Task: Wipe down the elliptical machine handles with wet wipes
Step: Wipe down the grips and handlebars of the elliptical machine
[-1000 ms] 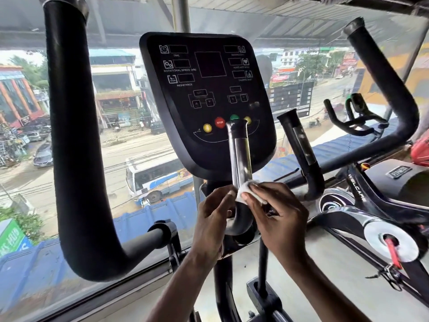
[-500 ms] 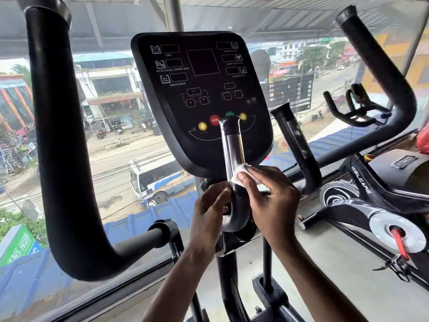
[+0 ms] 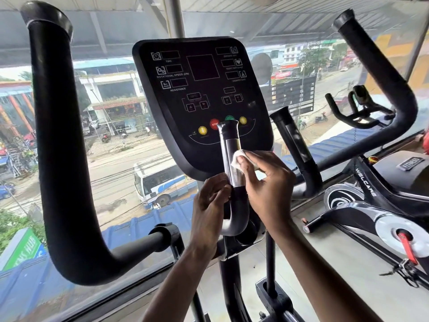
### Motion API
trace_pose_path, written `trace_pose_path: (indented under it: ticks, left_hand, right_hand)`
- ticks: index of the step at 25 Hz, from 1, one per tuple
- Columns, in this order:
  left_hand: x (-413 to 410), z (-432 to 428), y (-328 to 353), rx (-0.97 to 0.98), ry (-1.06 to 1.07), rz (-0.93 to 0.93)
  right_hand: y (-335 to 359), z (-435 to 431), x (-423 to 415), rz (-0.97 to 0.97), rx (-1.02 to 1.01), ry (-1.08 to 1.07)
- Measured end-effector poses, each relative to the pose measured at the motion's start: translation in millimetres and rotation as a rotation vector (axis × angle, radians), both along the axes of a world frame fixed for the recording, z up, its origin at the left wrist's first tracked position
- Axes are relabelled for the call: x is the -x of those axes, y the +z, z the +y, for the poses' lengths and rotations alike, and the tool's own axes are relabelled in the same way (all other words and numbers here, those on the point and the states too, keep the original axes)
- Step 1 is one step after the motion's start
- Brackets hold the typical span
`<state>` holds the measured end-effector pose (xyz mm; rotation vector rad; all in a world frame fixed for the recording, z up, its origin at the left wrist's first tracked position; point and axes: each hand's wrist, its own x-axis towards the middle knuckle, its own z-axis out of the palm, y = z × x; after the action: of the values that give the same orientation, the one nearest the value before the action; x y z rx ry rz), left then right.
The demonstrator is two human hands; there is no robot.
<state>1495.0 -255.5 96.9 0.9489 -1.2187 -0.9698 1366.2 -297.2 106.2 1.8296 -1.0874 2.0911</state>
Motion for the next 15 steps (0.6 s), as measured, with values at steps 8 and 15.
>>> trace_pose_path:
  ticks: [8,15]
  left_hand:
    - [0.4,-7.3,13.2,0.028,0.047,-0.017]
    - [0.8,-9.4,17.1,0.024,0.057,-0.001]
  right_hand:
    - [25.3,-16.0,-7.9,0.092,0.060,-0.019]
    - [32.1,-26.0,-6.1,0.070,0.043,0.091]
